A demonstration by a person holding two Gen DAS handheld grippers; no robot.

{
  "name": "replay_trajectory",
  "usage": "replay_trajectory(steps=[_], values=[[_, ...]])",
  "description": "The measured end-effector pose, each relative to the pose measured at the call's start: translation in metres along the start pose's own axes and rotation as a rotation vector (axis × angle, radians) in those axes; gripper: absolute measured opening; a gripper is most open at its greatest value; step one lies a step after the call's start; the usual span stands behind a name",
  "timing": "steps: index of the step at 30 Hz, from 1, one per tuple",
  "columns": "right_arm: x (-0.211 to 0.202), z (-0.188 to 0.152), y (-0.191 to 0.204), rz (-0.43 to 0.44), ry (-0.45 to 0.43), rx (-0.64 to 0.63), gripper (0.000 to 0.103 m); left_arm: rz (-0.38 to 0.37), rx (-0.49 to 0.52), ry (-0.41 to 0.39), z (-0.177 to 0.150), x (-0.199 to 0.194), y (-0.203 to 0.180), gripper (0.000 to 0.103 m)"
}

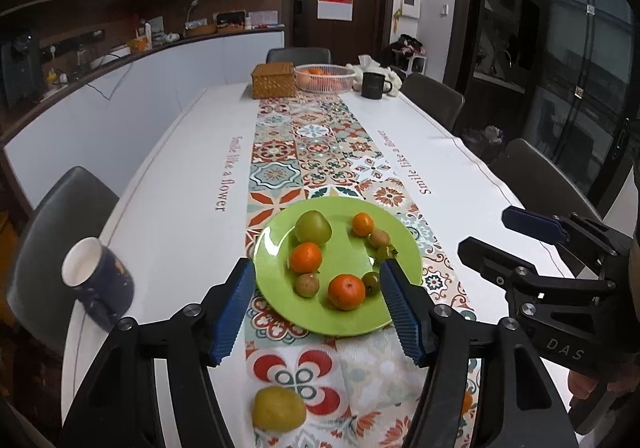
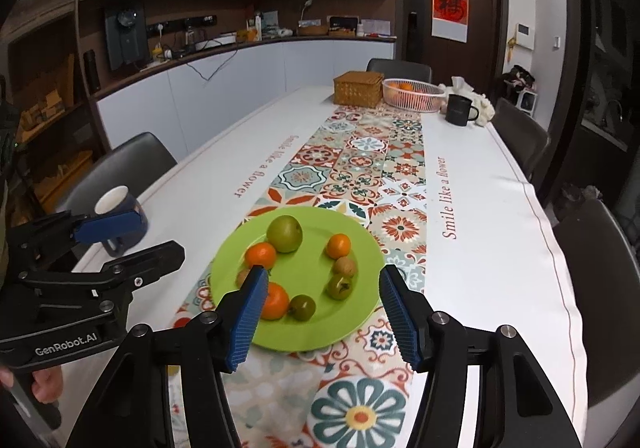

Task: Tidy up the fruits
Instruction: 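Withdraw both open tools from the plate toward the last two fruits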

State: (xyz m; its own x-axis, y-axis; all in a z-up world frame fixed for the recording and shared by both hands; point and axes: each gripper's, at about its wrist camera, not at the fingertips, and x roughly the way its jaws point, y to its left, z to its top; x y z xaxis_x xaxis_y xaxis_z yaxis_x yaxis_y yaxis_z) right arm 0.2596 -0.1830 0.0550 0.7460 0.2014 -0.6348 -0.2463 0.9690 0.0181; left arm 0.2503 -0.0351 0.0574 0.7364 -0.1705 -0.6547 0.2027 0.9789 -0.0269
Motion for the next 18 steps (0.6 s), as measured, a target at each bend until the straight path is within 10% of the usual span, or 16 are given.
replay_trajectory(steps=[18], values=[[-0.045,-0.058,0.029,-0.116,0.066,0.187,0.064,0.069,0.020,-0.044,-0.050,-0.053,0.022,0.084]])
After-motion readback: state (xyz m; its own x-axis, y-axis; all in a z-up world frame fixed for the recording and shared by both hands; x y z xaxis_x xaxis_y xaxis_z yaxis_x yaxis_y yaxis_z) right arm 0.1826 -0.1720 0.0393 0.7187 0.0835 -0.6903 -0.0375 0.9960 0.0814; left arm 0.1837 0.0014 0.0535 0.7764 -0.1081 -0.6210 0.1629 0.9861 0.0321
